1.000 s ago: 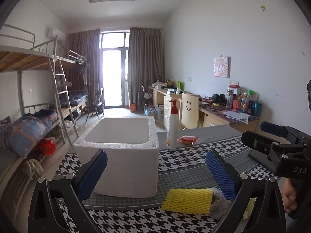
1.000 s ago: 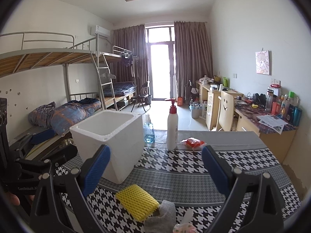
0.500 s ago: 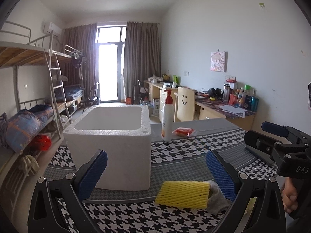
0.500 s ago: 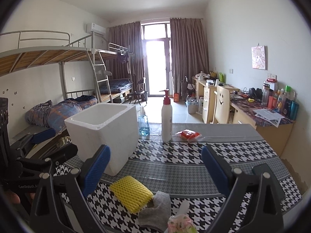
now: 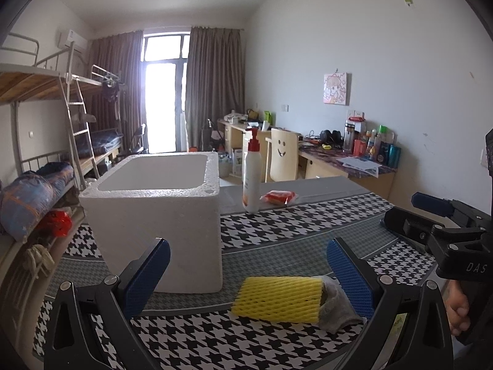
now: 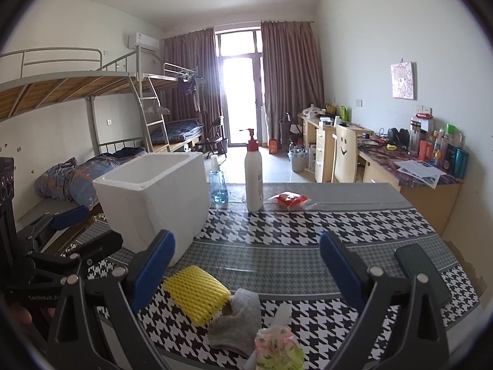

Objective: Organize soft objects
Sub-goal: 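Move both tools back toward the yellow sponge and grey sock on the table, then lower the left tool onto the yellow sponge while the right tool approaches the patterned bag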

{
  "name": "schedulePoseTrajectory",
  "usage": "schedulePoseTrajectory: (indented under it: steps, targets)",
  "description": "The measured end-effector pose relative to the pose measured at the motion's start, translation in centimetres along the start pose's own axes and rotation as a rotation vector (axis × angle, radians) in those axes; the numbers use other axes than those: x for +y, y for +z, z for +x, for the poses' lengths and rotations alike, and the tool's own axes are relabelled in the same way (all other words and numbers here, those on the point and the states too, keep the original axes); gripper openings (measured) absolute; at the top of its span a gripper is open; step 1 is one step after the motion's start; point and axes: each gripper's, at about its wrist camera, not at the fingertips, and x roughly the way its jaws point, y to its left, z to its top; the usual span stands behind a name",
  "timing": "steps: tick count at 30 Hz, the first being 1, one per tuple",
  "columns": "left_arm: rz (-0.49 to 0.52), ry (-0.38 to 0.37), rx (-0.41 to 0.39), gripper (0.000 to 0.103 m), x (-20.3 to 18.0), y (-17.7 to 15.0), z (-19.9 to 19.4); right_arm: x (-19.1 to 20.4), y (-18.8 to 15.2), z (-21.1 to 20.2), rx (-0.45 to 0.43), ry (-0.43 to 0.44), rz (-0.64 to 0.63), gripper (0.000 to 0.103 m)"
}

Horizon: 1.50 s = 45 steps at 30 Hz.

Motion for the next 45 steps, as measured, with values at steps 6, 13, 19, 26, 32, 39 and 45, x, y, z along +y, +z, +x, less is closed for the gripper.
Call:
schedulePoseTrajectory:
  steps: [6, 13, 19, 26, 32, 39, 45]
  targets:
    - [0.014, -0.016, 0.016, 0.102, -0.4, -0.3, 0.4, -0.5, -0.6, 0.0, 0.015, -0.01, 0.006, 0.097]
    - [0.02, -0.022, 0.041, 0.102, -0.7, -0.6, 1.2, -1.0, -1.2, 0.4, 0.036, -0.017, 0.019, 0.097]
    - [0.03, -0.038, 0.064, 0.102, -1.1, -1.0, 1.9, -1.5, -1.8, 0.3, 0.05, -0.022, 0.021, 0.097]
    - [0.033, -0.053, 0.089, 0.102, -1.7, -1.8, 2.6, -2.0, -2.5, 0.4, 0.074, -0.032, 0.023, 0.097]
    - [0.039, -0.061, 0.11, 0.102, -2.1, -2.2, 3.2, -2.6, -3.3, 0.4, 0.095, -0.042, 0.034, 0.097]
    - [0.051, -0.074, 0.13, 0.102, -2.4, -2.6, 3.6, -3.0, -3.9, 0.6, 0.119, -0.05, 0.053, 0.097]
    - [0.062, -0.087, 0.154, 0.102, -2.8, -2.9, 4.0, -3.1, -4.2, 0.8, 0.138, -0.058, 0.054, 0.097]
